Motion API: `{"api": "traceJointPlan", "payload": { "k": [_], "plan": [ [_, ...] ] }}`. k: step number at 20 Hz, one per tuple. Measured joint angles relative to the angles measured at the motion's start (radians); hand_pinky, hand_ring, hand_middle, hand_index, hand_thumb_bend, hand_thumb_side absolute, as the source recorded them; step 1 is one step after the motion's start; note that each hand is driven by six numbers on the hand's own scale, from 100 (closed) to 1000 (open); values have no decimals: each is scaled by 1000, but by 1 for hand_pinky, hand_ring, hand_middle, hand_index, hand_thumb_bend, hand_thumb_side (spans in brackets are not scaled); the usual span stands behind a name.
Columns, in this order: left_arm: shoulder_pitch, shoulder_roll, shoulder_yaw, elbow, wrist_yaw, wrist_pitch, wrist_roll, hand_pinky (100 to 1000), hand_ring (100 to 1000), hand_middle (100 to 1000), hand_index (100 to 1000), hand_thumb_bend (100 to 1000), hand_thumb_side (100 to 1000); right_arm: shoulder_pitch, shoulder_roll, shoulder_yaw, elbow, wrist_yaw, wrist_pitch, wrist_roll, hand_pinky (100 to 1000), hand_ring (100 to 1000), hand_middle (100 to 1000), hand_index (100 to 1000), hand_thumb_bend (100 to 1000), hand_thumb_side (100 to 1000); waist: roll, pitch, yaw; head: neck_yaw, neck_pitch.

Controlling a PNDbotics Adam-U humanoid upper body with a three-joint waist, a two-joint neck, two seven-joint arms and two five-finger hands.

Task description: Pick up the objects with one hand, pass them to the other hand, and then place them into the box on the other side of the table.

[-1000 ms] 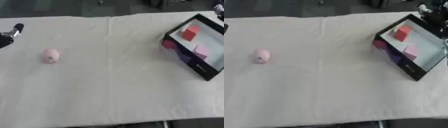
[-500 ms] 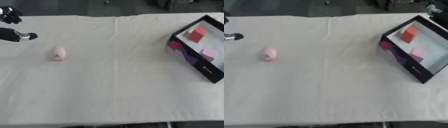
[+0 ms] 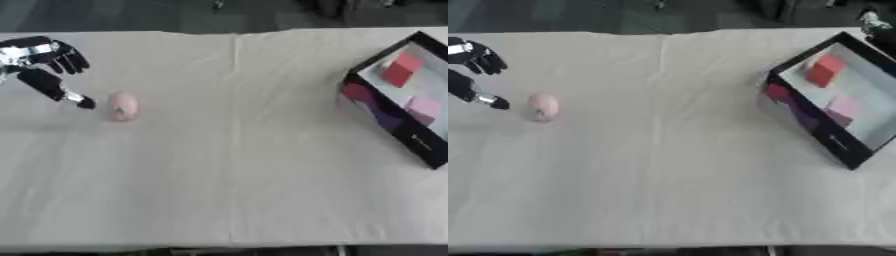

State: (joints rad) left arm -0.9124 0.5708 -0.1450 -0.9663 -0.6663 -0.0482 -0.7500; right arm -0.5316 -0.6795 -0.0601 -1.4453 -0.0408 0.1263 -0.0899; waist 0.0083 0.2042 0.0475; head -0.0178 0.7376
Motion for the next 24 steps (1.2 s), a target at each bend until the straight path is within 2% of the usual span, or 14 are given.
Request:
{"api": "traceJointPlan", "payload": {
  "k": [4,5,8,14,19,24],
  "plan": [
    [-26,-41,-5,61,-100,-17,-14,794,772,698,786,766,183,-1,8,0,3,1,0,1,1000,1000,981,968,100,486,0,0,-3,8,0],
    [-29,-52,-5,75,-124,-18,-5,792,775,702,792,761,144,-1,8,0,3,1,0,1,1000,1000,980,966,100,488,0,0,-4,9,0],
    [-33,-85,-5,114,-194,-18,51,786,770,696,791,729,100,-1,13,1,3,1,1,2,1000,1000,979,964,100,497,0,0,-6,15,0],
    [-33,-132,0,164,-259,-21,149,778,755,676,773,641,100,-1,17,1,9,1,3,4,1000,1000,977,963,100,501,-1,0,-11,18,0],
    [-33,-142,15,177,-257,-12,202,775,732,649,755,462,100,0,17,3,10,1,4,5,1000,1000,973,960,100,506,-2,0,-11,21,-1],
    [-33,-161,26,188,-241,14,244,772,725,634,726,393,100,1,24,7,15,1,5,9,1000,1000,972,959,100,513,-4,0,-12,25,-1]
  ]
}}
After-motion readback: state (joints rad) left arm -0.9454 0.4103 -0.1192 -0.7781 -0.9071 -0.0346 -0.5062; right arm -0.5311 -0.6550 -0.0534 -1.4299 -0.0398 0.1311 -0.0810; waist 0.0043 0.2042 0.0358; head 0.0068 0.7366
